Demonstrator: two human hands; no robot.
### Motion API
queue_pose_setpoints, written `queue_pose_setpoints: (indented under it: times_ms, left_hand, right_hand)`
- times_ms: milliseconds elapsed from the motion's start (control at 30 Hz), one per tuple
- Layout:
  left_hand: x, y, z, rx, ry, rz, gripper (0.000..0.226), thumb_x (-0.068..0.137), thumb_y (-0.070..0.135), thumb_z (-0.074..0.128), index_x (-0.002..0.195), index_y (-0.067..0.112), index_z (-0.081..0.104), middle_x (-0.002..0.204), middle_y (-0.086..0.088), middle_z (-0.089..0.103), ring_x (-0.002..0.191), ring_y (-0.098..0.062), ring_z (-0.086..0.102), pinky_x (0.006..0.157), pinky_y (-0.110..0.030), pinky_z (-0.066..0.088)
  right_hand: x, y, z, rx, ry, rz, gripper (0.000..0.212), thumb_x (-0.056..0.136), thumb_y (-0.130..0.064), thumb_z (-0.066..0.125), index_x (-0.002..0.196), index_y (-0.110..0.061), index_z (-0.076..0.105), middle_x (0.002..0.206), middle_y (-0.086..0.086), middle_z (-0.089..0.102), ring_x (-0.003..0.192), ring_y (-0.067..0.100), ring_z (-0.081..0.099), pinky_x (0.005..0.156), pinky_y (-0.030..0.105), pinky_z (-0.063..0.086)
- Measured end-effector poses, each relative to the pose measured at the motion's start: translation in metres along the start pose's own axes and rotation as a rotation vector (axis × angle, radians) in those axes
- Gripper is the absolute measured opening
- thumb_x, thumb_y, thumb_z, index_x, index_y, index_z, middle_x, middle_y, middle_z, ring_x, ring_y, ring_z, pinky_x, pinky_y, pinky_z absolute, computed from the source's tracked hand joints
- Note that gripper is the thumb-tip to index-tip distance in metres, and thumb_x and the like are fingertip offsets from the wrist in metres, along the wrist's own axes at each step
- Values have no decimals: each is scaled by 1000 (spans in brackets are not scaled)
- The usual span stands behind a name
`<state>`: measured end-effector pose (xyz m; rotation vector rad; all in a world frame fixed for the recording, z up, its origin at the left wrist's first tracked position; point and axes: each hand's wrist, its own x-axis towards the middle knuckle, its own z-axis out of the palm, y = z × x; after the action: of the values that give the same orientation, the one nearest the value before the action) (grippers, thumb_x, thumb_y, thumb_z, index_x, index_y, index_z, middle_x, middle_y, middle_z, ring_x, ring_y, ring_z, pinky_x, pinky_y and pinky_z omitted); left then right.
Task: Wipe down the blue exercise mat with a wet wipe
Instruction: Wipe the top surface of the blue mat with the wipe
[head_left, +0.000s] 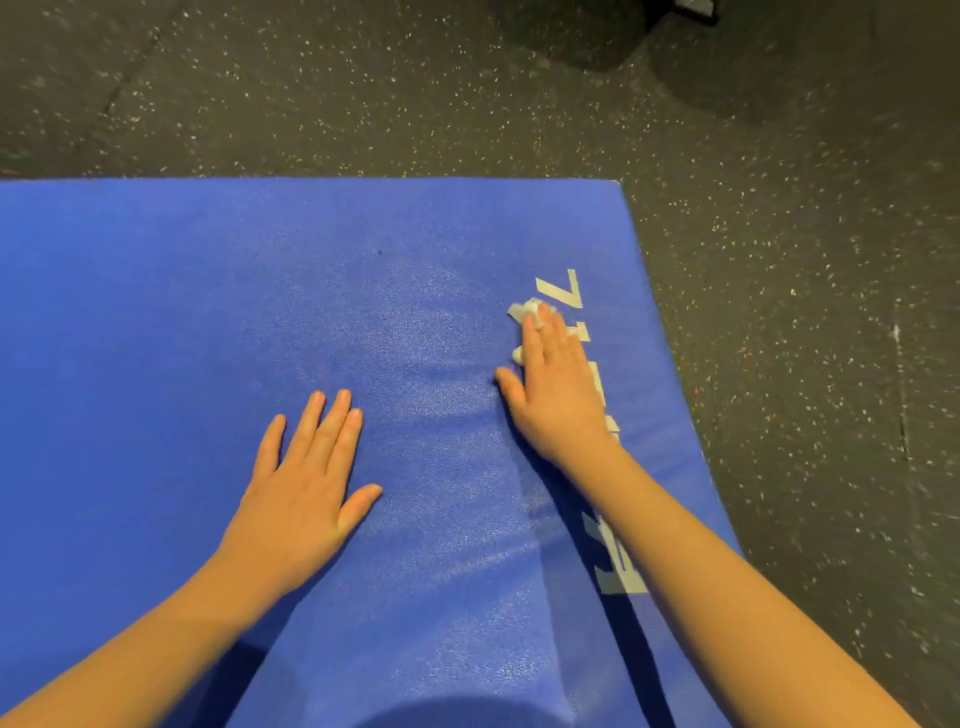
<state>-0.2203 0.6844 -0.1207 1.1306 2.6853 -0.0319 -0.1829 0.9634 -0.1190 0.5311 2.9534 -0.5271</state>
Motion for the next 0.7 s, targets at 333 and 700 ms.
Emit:
queue_pose_setpoints:
  times_ms: [333, 700]
  left_hand:
    - [0, 5, -3, 27, -2, -26, 76, 98, 55, 15, 140, -1, 44, 150, -15, 36, 139, -29, 24, 109, -49, 16]
    - [-58, 43, -2, -10, -81, 6, 74, 101, 53, 9, 140, 2, 46, 150, -12, 37, 139, -25, 24, 107, -46, 17]
  right_hand:
    - [-22, -4, -2, -40, -75, -8, 71, 99, -47, 35, 153, -11, 9, 162, 3, 5, 149, 21, 0, 117, 32, -5]
    - [-81, -6, -1, -61, -108, -65, 71, 99, -49, 34, 153, -10, 13, 161, 6, 10, 149, 22, 4, 117, 30, -3]
